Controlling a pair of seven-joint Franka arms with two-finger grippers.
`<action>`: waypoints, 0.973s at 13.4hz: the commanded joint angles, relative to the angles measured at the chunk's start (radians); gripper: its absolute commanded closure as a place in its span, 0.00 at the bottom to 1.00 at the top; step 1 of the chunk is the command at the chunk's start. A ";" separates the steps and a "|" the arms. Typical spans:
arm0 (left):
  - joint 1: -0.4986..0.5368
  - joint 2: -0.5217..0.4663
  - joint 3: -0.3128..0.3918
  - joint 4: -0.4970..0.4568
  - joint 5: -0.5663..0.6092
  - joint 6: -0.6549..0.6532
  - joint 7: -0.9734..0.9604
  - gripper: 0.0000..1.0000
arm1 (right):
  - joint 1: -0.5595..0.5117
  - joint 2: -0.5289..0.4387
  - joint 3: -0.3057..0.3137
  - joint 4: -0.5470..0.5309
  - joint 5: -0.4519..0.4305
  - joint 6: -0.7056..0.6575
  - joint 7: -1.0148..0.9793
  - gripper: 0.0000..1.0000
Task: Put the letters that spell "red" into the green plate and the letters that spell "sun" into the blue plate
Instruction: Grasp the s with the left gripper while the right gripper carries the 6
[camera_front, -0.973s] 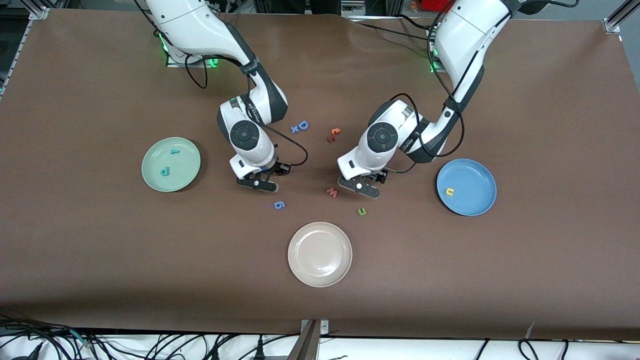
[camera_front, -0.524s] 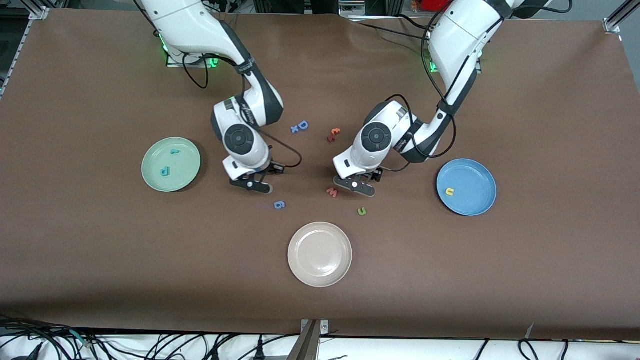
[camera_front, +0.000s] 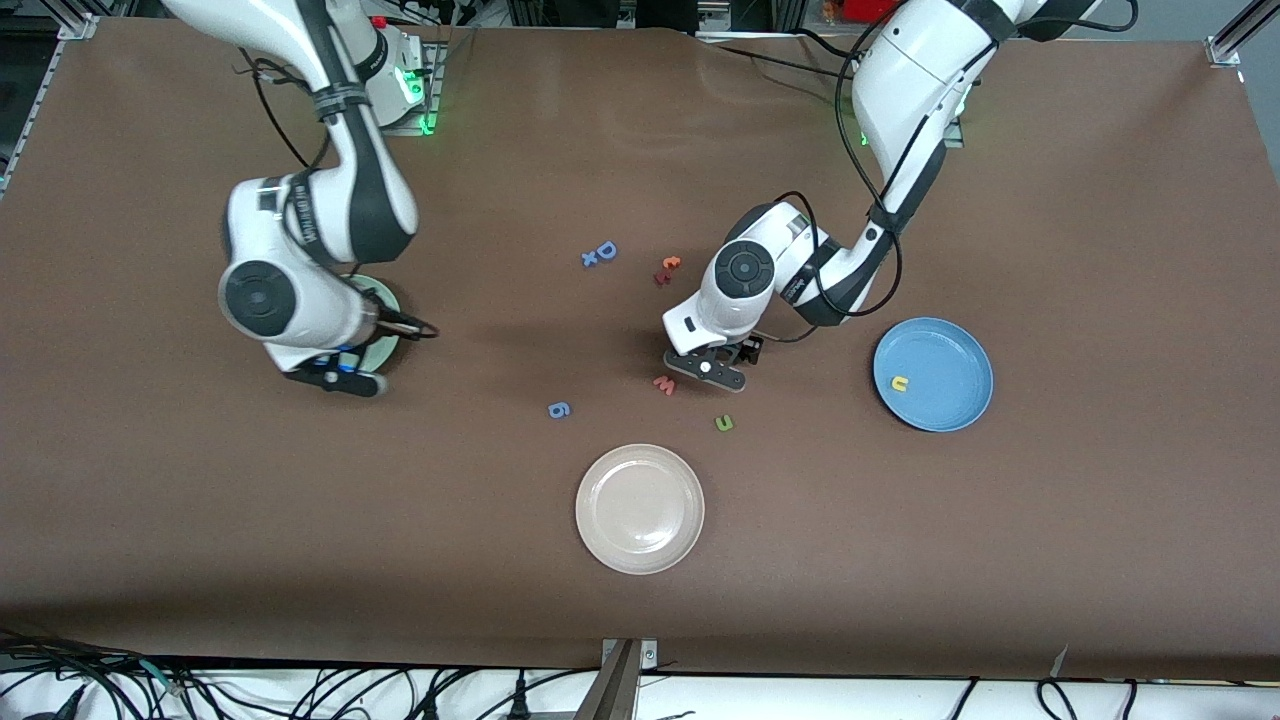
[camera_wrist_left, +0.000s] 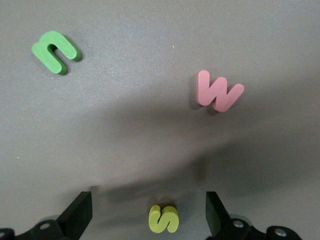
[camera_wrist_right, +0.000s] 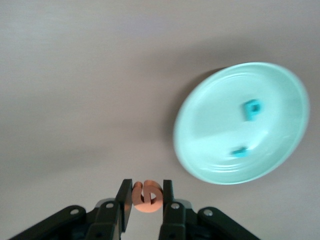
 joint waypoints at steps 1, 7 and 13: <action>-0.010 -0.019 0.009 -0.051 0.031 0.061 -0.041 0.00 | 0.008 0.007 -0.079 -0.093 0.015 0.036 -0.145 0.93; -0.010 -0.042 0.007 -0.079 0.068 0.064 -0.063 0.00 | -0.002 0.033 -0.089 -0.268 0.018 0.272 -0.218 0.93; -0.010 -0.063 0.004 -0.101 0.071 0.064 -0.063 0.19 | 0.000 0.058 -0.078 -0.279 0.039 0.322 -0.227 0.36</action>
